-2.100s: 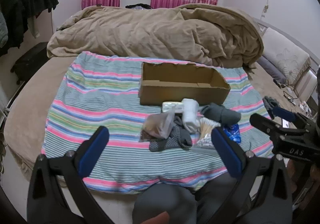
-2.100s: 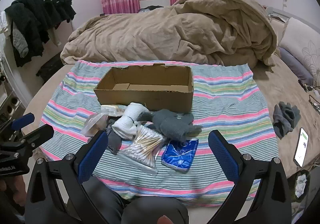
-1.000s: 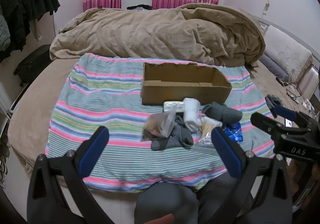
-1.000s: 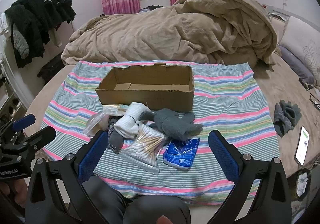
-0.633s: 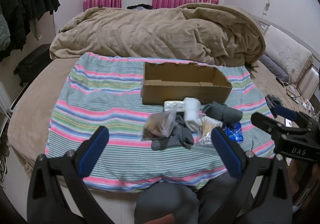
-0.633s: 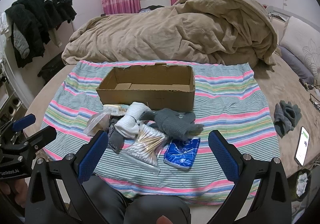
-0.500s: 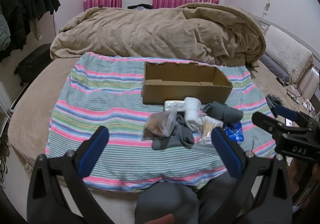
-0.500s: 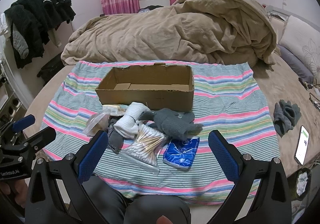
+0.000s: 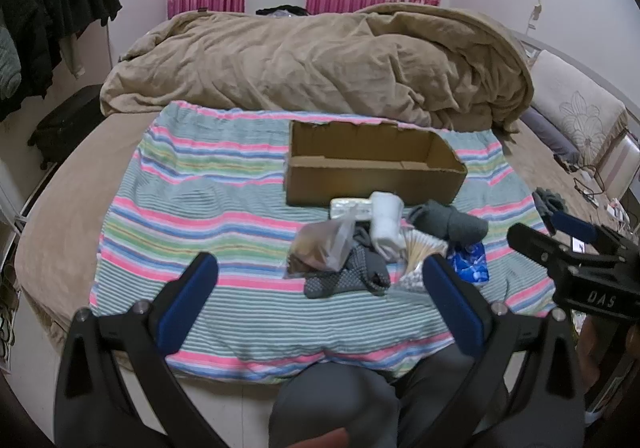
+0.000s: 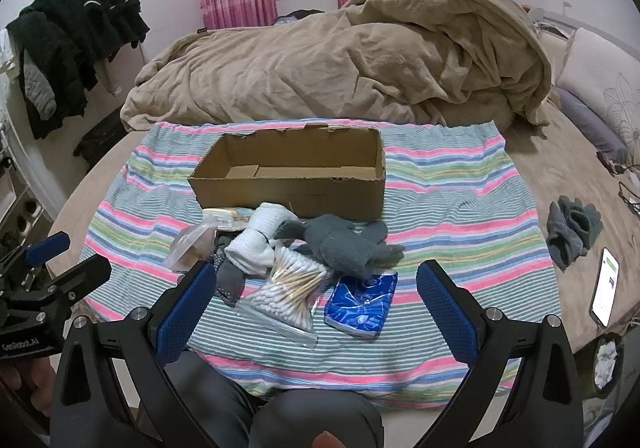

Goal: Organize objects

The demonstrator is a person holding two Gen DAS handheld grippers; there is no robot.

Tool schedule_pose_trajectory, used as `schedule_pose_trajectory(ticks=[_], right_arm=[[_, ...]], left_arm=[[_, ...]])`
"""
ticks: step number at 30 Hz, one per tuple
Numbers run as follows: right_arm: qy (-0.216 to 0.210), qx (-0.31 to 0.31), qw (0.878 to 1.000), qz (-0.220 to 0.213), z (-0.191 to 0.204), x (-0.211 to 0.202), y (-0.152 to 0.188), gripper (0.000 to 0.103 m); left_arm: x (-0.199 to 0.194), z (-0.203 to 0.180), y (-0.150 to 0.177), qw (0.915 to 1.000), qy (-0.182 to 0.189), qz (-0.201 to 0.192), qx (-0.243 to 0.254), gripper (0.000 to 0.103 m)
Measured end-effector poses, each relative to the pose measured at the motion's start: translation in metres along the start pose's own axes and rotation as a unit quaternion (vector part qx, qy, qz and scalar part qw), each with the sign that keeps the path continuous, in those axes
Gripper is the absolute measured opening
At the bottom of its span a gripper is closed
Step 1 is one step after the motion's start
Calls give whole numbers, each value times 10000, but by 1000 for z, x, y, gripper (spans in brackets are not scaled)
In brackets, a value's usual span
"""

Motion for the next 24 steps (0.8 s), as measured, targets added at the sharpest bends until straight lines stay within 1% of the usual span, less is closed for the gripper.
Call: schedule_pose_trajectory(ticks=[24], right_arm=[[-9,-12,10000,-13,-2,1,1,102]], left_arm=[[0,-1,-2,10000,41,14,-11,103]])
Point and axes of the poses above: each gripper's, at about its wrist camera, not at the fingertips, and x roughly the way its jaws point, z to its left, y to its underside, the point moved 10 cm from there along x, roughly the way its jaws point, and after that the axes turned 13 degrees about x, right-handed, at the moved point
